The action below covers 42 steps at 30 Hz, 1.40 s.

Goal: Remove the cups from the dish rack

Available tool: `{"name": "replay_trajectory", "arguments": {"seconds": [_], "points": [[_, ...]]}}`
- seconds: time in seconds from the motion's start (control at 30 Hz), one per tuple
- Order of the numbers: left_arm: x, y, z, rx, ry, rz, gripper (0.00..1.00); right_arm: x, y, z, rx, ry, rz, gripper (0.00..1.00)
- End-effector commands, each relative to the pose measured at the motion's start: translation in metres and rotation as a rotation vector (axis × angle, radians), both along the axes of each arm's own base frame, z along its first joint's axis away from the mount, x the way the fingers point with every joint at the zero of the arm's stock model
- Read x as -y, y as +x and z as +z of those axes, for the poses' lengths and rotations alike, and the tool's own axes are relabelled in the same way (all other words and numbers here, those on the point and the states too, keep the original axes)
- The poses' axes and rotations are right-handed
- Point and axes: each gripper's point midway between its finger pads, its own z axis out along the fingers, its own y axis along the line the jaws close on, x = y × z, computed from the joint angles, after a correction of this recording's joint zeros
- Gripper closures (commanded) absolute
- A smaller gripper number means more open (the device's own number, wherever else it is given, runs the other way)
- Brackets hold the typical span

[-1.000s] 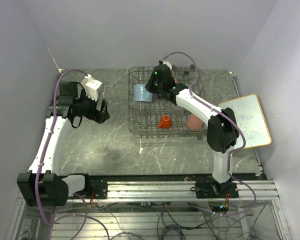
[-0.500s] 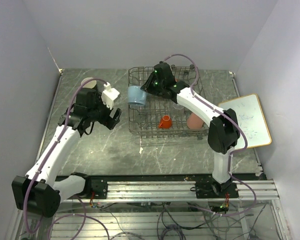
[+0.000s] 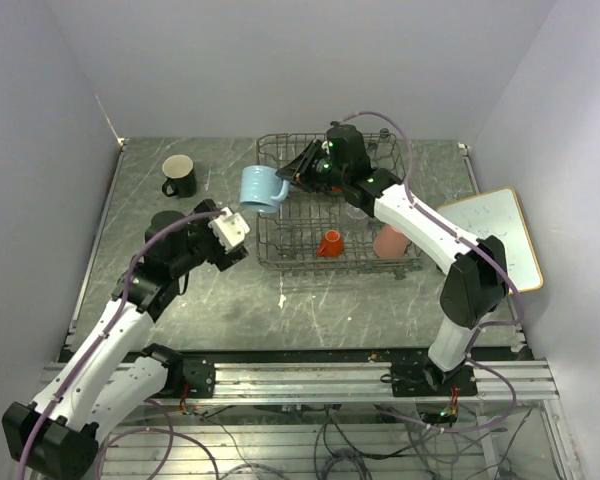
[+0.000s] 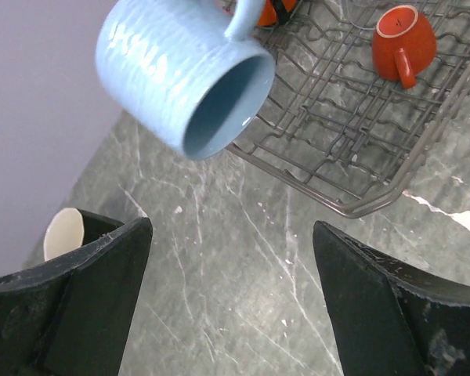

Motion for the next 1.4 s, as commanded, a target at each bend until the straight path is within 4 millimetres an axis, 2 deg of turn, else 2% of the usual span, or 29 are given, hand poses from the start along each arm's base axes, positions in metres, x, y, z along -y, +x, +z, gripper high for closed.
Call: {"name": "replay_trajectory", "arguments": {"seconds": [0.0, 0.27, 0.47, 0.67, 0.87, 1.0, 1.13, 1.3, 1.33, 1.37], "points": [[0.003, 0.010, 0.036, 0.221, -0.003, 0.025, 0.06, -0.019, -0.013, 0.072, 0.081, 0.238, 0.075, 1.00], [-0.008, 0.011, 0.063, 0.398, -0.027, 0.107, 0.15, -0.037, -0.037, 0.096, 0.057, 0.366, 0.163, 1.00], [-0.014, 0.008, 0.062, 0.464, 0.019, 0.108, 0.17, -0.043, -0.059, 0.107, 0.039, 0.436, 0.209, 1.00], [-0.025, 0.011, 0.084, 0.527, 0.006, 0.178, 0.22, -0.051, -0.082, 0.116, 0.014, 0.507, 0.257, 1.00], [-0.027, 0.007, 0.085, 0.526, 0.035, 0.167, 0.25, -0.060, -0.102, 0.124, -0.014, 0.574, 0.321, 1.00], [-0.027, 0.004, 0.085, 0.528, 0.048, 0.155, 0.44, -0.060, -0.109, 0.123, -0.039, 0.614, 0.348, 1.00], [-0.015, -0.006, 0.094, 0.559, 0.031, 0.069, 0.69, -0.067, -0.115, 0.122, -0.063, 0.634, 0.398, 1.00], [-0.019, 0.004, 0.078, 0.509, 0.127, 0.085, 0.92, -0.072, -0.116, 0.116, -0.068, 0.620, 0.422, 1.00], [-0.020, 0.006, 0.075, 0.491, 0.135, 0.097, 0.93, -0.072, -0.115, 0.115, -0.065, 0.610, 0.423, 1.00], [-0.022, 0.009, 0.073, 0.470, 0.136, 0.111, 0.93, -0.072, -0.115, 0.113, -0.059, 0.597, 0.422, 0.92]]}}
